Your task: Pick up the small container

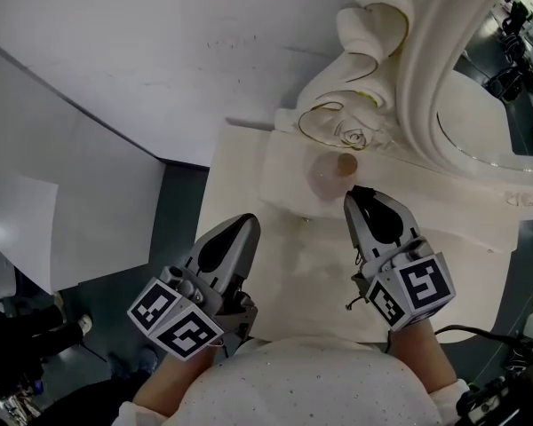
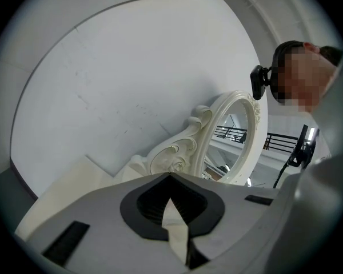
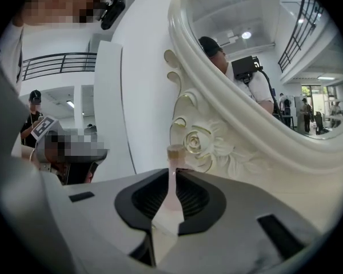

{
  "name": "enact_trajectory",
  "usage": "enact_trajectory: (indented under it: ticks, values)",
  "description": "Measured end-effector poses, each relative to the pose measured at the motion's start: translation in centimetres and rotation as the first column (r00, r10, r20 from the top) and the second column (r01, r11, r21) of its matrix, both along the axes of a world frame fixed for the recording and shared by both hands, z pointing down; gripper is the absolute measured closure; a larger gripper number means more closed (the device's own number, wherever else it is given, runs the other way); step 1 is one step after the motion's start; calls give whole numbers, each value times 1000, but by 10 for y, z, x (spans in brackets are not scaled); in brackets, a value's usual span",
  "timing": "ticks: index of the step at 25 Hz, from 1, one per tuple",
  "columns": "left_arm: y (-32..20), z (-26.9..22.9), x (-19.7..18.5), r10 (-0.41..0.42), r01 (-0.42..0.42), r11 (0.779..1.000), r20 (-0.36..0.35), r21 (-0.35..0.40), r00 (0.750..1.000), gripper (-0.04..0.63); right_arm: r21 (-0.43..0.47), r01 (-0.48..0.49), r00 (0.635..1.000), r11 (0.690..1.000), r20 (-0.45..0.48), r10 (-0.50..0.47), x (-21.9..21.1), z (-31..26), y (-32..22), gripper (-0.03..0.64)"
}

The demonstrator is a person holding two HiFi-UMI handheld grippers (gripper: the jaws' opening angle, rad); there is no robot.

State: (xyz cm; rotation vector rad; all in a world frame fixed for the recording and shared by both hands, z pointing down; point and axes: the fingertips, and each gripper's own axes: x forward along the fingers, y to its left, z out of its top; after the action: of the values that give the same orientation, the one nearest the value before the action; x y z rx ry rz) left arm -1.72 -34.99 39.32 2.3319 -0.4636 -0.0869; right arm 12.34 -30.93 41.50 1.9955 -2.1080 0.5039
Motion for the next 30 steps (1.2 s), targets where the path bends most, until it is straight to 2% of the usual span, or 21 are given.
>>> enact_trajectory:
  ticks: [4,7,10,12,15,19,23,30]
  values:
    - [4,-1,6,19,-19,1000,11,21,1000,595,18,10,1000,1000,13,-10,-4,-2,-3,554]
    - [3,-3,9,26,-26,999,4,21,1000,595,38,12,1000,999,28,-14,-6,-6,-7,578]
    - [2,-4,9,26,-26,999,0,21,1000,595,46,0,999,999,37,-2,-8,-6,-9,531]
    - [0,-5,9,23,-23,999,-2,22,1000,595,54,-12,1000,998,26,10,-6,-8,-11,531]
    - [-2,-6,10,21,-21,1000,-9,16,1000,595,63,-25,1000,998,1,25,-3,-10,-15,471]
    - [-2,-7,12,23,-23,1000,-22,6,1000,595,61,-9,1000,998,-15,10,-2,-8,-20,459]
    - [-1,-9,12,23,-23,1000,-25,11,999,595,48,4,1000,999,-7,-3,-2,-2,-26,406]
    - [-4,-11,6,6,-6,1000,-22,18,1000,595,26,2,997,1000,-77,0,3,4,-38,405]
